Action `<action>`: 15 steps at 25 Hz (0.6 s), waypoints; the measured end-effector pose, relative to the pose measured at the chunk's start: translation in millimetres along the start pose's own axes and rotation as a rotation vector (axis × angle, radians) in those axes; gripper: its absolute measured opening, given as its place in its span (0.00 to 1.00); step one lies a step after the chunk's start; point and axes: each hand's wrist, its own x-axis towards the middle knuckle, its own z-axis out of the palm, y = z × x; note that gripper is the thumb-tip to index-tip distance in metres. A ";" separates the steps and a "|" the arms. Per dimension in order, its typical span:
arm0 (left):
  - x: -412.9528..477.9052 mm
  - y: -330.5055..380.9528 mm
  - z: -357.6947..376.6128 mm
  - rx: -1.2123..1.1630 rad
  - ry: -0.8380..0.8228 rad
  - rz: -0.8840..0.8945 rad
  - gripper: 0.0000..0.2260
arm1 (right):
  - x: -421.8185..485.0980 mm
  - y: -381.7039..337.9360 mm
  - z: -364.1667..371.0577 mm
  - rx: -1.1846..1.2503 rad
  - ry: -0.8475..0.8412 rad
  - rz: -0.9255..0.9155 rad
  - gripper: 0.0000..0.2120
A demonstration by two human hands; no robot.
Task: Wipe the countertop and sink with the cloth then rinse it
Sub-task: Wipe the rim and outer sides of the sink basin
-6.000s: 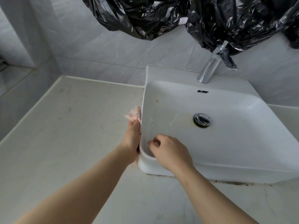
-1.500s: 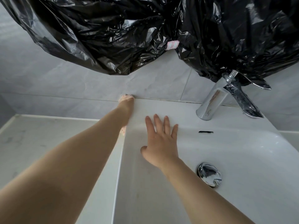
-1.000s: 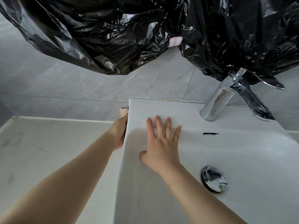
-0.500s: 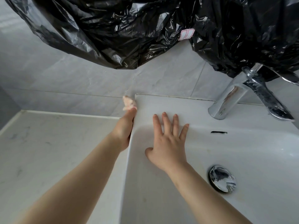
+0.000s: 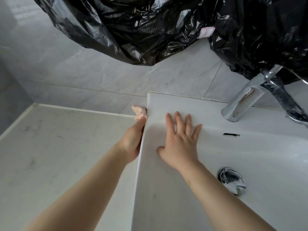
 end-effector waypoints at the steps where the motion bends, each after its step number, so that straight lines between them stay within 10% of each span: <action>1: -11.5 -7.3 2.2 -0.016 -0.013 -0.041 0.13 | 0.0 -0.1 0.5 -0.003 0.003 -0.001 0.45; 15: -81.9 -12.1 17.7 0.211 0.038 -0.038 0.17 | -0.2 -1.5 0.8 -0.033 -0.033 0.017 0.45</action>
